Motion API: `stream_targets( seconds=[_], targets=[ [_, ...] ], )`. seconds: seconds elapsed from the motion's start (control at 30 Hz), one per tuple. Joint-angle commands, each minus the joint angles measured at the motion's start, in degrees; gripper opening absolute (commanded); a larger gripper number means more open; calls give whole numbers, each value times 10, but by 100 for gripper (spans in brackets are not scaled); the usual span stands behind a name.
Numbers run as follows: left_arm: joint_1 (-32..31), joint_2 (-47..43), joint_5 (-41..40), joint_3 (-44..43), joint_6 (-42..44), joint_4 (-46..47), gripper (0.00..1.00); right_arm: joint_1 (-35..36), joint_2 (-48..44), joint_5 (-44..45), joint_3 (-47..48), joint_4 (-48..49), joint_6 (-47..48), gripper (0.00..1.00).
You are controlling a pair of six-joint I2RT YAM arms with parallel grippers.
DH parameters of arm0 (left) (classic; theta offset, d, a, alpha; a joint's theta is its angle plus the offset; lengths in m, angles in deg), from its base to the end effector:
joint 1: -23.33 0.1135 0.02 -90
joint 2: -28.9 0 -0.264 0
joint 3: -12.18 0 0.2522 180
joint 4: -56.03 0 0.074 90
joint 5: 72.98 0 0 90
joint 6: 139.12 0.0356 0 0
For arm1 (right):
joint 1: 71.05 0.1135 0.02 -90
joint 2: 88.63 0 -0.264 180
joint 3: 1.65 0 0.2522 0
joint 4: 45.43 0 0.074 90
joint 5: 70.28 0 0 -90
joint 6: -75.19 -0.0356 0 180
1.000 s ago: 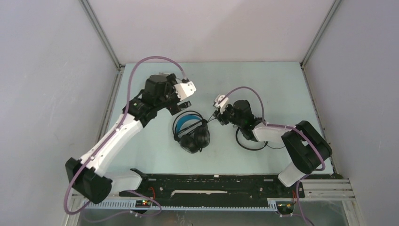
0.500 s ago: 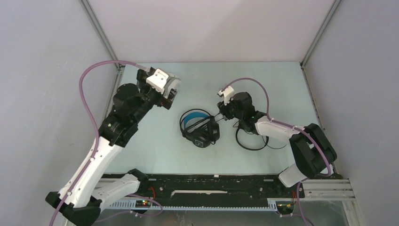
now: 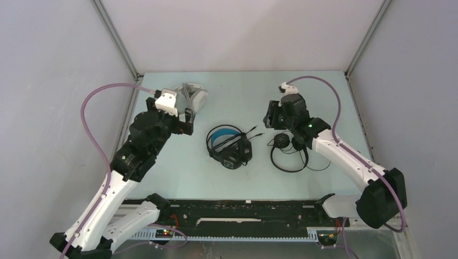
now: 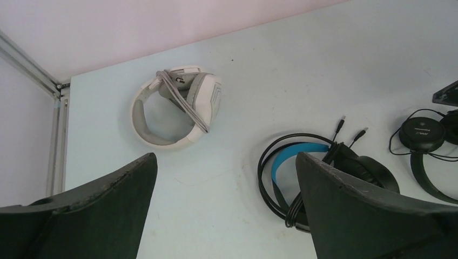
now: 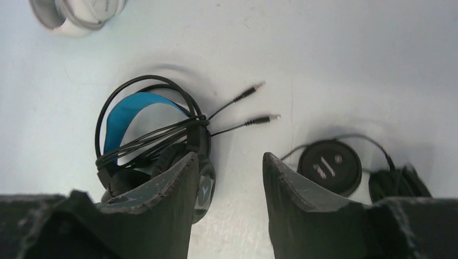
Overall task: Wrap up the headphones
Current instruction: Place the headphones at the center of the board, then pick up the headphones from the center of the board.
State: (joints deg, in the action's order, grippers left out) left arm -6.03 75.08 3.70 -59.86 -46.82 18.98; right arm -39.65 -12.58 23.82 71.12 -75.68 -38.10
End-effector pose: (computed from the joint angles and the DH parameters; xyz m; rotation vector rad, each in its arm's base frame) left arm 0.1528 -0.0766 0.3929 0.3167 1.7341 -0.1381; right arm 0.2569 0.1538 0.2948 -0.1130 2.1898 0.4711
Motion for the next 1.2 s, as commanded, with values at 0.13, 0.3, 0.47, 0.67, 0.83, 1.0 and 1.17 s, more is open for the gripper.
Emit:
stream_targets(
  seconds=[0.13,0.3,0.47,0.67,0.83,1.0,1.17],
  targets=[
    [-2,-63,49,63,-10,54,100,23,-38,32,-1,-164,-38,53],
    [-23,-73,48,78,10,62,100,83,-23,42,-64,-119,55,53],
    [-34,-86,10,86,20,59,100,89,-1,18,-116,-49,67,53],
    [-39,-92,11,88,23,62,99,103,31,60,-139,-27,86,53],
    [-39,-95,6,89,27,62,98,105,48,63,-157,-18,65,53],
    [-39,-96,12,90,27,64,98,99,67,69,-166,-2,57,53],
    [-39,-98,16,93,28,67,97,85,98,60,-175,16,43,51]
  ],
)
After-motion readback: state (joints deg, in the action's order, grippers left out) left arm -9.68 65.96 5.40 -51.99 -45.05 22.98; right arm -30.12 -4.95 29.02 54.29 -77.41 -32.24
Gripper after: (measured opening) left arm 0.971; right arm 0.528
